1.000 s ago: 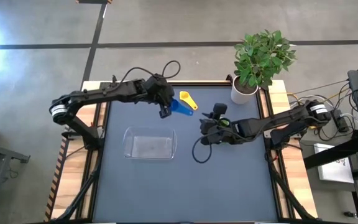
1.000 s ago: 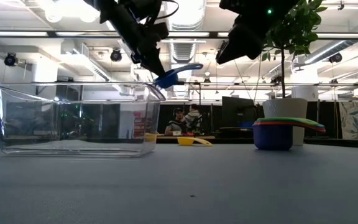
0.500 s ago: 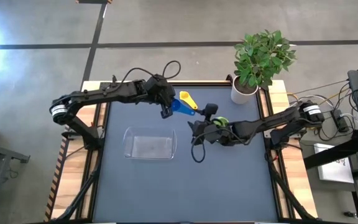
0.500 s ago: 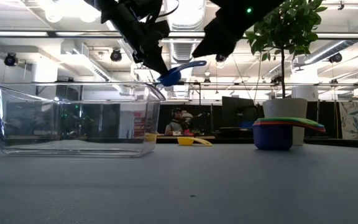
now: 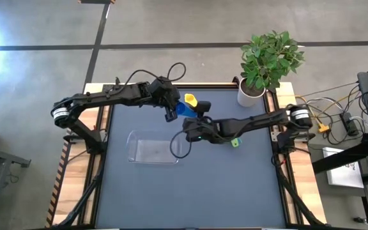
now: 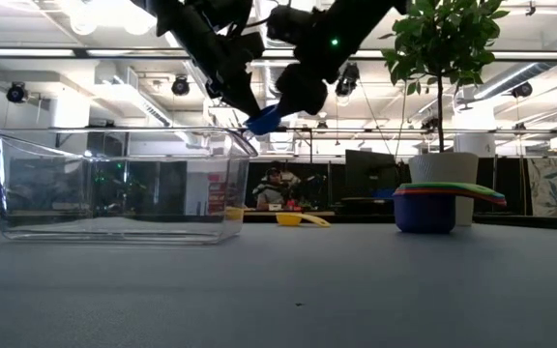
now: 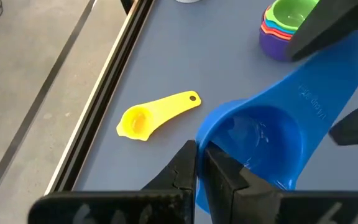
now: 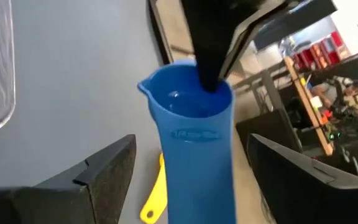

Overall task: Nest measuring cups in basket
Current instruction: Stack the blue measuring cup on the top of the green measuring cup

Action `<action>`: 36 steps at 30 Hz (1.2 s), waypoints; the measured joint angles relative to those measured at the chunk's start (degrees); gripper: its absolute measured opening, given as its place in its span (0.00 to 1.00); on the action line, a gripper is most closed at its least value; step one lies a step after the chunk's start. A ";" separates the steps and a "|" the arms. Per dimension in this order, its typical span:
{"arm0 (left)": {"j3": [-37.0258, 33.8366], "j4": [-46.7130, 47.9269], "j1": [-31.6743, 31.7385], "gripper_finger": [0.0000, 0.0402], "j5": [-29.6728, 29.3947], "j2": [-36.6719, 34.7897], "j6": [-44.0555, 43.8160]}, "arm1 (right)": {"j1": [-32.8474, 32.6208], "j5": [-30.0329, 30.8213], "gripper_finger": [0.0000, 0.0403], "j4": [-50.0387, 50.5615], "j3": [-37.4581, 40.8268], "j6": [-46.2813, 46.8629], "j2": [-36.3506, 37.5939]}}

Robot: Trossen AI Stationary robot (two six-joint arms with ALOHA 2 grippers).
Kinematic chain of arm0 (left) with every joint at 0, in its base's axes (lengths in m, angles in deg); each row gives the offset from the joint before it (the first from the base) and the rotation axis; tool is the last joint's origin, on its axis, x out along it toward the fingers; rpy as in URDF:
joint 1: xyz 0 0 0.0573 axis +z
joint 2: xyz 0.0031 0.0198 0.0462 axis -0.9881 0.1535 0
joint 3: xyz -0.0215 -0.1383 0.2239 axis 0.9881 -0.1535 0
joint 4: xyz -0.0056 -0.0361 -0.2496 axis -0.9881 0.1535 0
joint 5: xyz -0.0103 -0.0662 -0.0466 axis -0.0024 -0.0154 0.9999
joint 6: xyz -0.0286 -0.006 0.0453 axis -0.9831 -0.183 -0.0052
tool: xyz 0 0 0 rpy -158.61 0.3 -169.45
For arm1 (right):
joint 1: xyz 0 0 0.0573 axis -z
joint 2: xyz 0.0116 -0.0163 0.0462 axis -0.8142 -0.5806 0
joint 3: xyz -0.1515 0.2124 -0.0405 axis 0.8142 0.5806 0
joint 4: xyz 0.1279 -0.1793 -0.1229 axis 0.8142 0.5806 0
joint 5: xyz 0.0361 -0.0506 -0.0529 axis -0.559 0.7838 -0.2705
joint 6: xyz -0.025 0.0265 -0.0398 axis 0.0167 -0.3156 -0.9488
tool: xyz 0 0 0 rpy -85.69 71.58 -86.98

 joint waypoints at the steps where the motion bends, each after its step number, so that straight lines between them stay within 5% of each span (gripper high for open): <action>1: 0.00 0.05 -0.01 0.00 0.00 0.00 0.00 | 0.04 0.02 0.72 1.97 -1.27 0.62 -0.91; 6: 0.00 0.31 -0.38 0.00 0.00 0.00 0.04 | 0.00 0.61 0.64 5.85 -4.84 1.50 -3.50; 17: 0.04 1.44 -0.63 0.00 0.24 0.00 -0.33 | 0.00 2.82 0.29 7.83 -5.37 1.71 -2.68; 30: 0.04 1.52 -0.72 0.00 0.33 0.00 0.12 | 0.09 3.63 0.04 10.15 -5.37 2.14 -2.66; 36: 0.07 0.99 -0.55 0.01 -0.76 -0.27 0.97 | -0.18 4.17 0.02 13.00 -5.36 2.22 -2.45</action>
